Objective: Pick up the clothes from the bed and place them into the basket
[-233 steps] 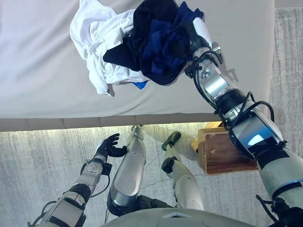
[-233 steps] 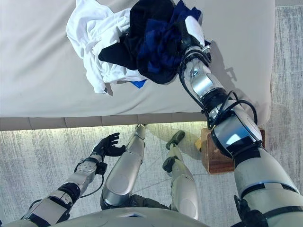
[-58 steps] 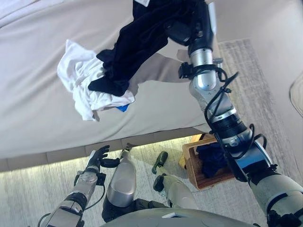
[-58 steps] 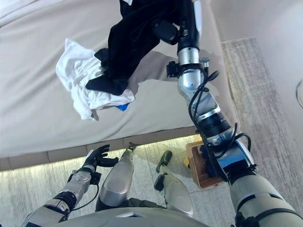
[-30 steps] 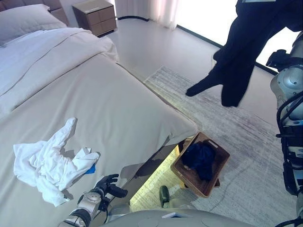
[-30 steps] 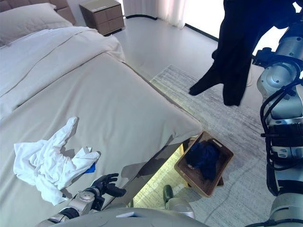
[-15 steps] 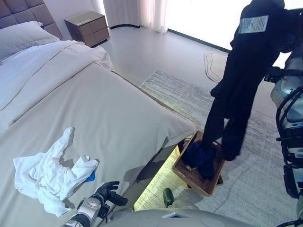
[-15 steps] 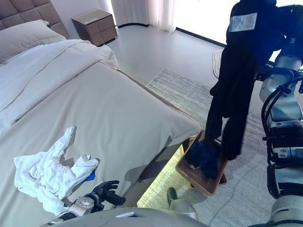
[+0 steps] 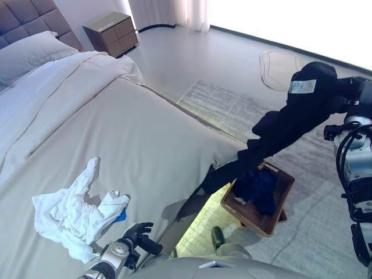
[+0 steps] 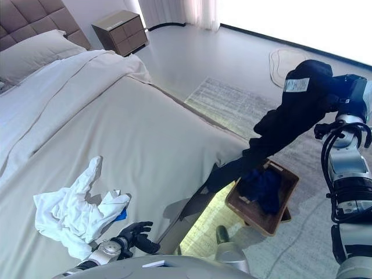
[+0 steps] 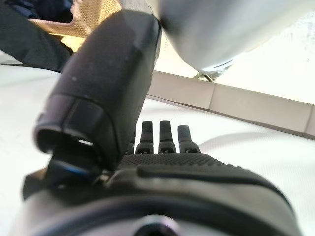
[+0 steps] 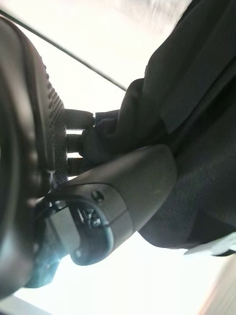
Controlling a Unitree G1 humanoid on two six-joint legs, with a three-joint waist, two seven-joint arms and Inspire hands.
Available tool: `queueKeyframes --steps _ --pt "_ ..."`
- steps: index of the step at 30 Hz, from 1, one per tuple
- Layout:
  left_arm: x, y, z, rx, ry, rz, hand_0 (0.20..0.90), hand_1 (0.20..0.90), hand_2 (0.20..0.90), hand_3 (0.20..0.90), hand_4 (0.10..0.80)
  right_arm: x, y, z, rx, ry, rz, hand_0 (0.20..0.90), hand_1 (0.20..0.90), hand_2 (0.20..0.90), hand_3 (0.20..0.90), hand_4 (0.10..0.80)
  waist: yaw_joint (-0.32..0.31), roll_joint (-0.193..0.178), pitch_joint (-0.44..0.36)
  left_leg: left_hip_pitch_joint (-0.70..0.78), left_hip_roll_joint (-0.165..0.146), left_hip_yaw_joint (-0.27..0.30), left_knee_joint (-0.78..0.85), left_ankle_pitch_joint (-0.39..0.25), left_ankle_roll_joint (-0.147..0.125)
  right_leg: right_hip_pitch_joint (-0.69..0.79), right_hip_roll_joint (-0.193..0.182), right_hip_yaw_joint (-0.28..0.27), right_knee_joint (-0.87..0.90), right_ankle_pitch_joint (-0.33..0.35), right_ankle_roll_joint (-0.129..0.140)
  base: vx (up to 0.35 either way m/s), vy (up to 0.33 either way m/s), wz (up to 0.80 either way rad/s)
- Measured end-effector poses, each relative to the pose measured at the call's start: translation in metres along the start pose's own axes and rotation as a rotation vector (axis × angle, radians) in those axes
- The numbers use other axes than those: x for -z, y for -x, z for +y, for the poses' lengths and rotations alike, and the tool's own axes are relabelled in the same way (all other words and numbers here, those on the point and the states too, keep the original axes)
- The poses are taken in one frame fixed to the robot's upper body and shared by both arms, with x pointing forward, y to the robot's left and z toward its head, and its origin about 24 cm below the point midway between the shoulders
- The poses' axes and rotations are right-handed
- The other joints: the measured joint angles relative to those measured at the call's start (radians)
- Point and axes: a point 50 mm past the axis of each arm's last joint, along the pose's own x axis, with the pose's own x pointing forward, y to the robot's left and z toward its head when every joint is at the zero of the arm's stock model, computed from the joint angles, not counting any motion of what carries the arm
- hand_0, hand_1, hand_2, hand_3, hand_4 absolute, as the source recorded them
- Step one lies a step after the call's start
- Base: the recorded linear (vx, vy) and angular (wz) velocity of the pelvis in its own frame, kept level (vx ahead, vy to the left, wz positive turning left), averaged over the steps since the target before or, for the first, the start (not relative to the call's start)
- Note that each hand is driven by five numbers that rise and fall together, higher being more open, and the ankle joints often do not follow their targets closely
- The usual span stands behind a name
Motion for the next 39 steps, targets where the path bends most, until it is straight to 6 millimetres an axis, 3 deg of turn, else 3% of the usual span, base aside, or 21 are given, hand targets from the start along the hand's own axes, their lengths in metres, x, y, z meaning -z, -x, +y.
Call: queueKeyframes --steps 6,13,17,22,26,31,32,33,39 --pt "-0.023 -0.004 0.003 -0.024 0.008 -0.082 0.900 0.900 0.900 0.900 0.800 0.006 0.009 0.012 0.023 -0.017 -0.009 0.300 0.300 0.300 0.200 0.100 -0.019 0.030 0.097 -0.042 0.003 -0.011 0.000 0.016 -0.003 -0.039 0.002 -0.010 0.000 0.003 0.001 -0.123 -0.003 0.04" --pt "-0.039 -0.005 0.000 -0.027 0.022 -0.150 0.900 0.900 0.900 0.900 0.800 0.006 0.015 0.008 0.183 -0.047 -0.059 0.300 0.300 0.300 0.200 0.100 -0.020 0.064 0.150 -0.057 0.003 -0.025 0.000 0.021 -0.008 -0.050 0.000 -0.022 0.000 0.006 -0.005 -0.056 -0.004 0.04" --pt "-0.056 -0.006 0.005 -0.037 0.042 -0.205 0.900 0.900 0.900 0.900 0.800 -0.001 0.007 0.003 0.249 -0.043 -0.071 0.300 0.300 0.300 0.200 0.100 -0.017 0.075 0.173 -0.100 -0.002 -0.029 0.007 0.032 -0.025 -0.088 -0.007 -0.024 0.001 0.006 -0.004 -0.132 -0.014 0.03" --pt "-0.090 -0.006 0.011 -0.052 0.041 -0.304 0.900 0.900 0.900 0.900 0.800 0.011 -0.006 0.006 0.253 0.008 0.045 0.300 0.300 0.300 0.200 0.100 -0.004 0.084 0.241 -0.180 -0.004 -0.036 0.047 0.039 -0.034 -0.174 -0.009 -0.022 0.048 0.006 -0.005 -0.124 -0.042 -0.01" --pt "-0.120 -0.002 0.021 -0.070 0.056 -0.416 0.900 0.900 0.900 0.900 0.800 0.020 -0.009 0.021 0.177 0.085 0.123 0.300 0.300 0.300 0.200 0.100 0.001 0.097 0.327 -0.261 -0.006 -0.036 0.082 0.052 -0.036 -0.286 -0.011 -0.022 0.147 0.006 -0.005 -0.118 -0.053 -0.07" --pt "-0.141 0.004 0.023 -0.077 0.048 -0.527 0.900 0.900 0.900 0.900 0.800 0.040 0.001 0.047 0.091 0.147 0.253 0.300 0.300 0.300 0.200 0.100 0.040 0.095 0.333 -0.360 -0.013 -0.045 0.084 0.075 -0.039 -0.432 -0.012 -0.021 0.237 -0.007 -0.013 -0.058 -0.053 -0.01" --pt "-0.144 0.005 0.022 -0.074 0.045 -0.541 0.900 0.900 0.900 0.900 0.800 0.045 0.003 0.050 0.085 0.150 0.276 0.439 0.439 0.439 0.362 0.262 0.046 0.095 0.333 -0.368 -0.015 -0.048 0.084 0.081 -0.036 -0.446 -0.012 -0.022 0.251 -0.011 -0.014 -0.034 -0.064 0.10" --pt "-0.146 0.006 0.021 -0.071 0.033 -0.553 0.900 0.900 0.900 0.900 0.800 0.046 0.003 0.052 0.085 0.141 0.303 0.900 0.900 0.900 0.900 0.800 0.055 0.096 0.333 -0.384 -0.016 -0.053 0.082 0.082 -0.035 -0.471 -0.015 -0.025 0.268 -0.027 -0.017 -0.032 -0.060 0.11" --pt "-0.146 0.008 0.022 -0.083 0.012 -0.568 0.900 0.900 0.900 0.900 0.800 0.022 -0.012 0.052 0.108 0.111 0.286 0.900 0.900 0.900 0.900 0.800 0.098 0.096 0.333 -0.489 -0.023 -0.071 0.044 0.103 -0.016 -0.601 -0.041 -0.082 0.288 -0.027 -0.017 -0.030 -0.043 0.03"
